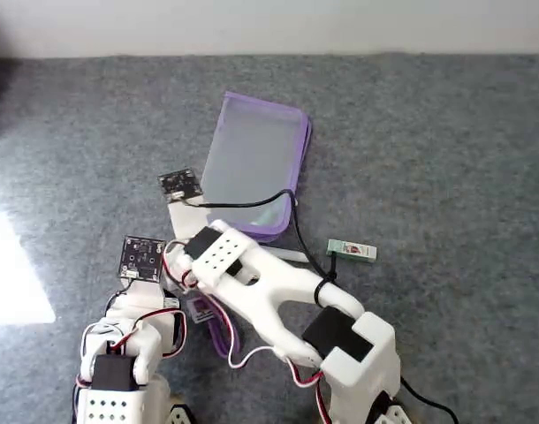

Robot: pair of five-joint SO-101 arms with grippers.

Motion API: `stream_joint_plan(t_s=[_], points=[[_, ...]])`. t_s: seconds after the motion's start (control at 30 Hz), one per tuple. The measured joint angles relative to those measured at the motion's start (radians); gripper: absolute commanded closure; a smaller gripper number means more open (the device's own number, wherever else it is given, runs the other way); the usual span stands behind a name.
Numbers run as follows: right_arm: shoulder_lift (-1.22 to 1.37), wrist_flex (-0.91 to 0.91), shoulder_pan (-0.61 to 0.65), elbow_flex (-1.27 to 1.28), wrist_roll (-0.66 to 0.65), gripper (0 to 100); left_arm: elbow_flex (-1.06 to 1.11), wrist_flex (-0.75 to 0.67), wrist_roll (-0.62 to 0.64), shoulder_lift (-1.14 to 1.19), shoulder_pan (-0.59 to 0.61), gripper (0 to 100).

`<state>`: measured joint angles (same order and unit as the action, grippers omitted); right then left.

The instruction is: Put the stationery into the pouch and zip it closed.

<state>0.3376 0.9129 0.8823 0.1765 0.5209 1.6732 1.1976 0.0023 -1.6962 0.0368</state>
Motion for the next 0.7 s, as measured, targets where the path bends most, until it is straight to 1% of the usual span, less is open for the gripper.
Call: stream_joint_plan(t_s=[0.4, 0.6, 0.7], points=[[0.009, 0.301, -0.155, 0.003, 0.000, 71.1, 0.000, 0.000, 0.000, 0.000, 0.000, 99], [-0.100, 0.405, -0.170, 0.003, -0.052, 71.1, 0.000, 0.000, 0.000, 0.000, 0.000, 99], [-0.149, 0.410, -0.170, 0.003, -0.071, 71.1, 0.000, 0.000, 0.000, 0.000, 0.000, 99]])
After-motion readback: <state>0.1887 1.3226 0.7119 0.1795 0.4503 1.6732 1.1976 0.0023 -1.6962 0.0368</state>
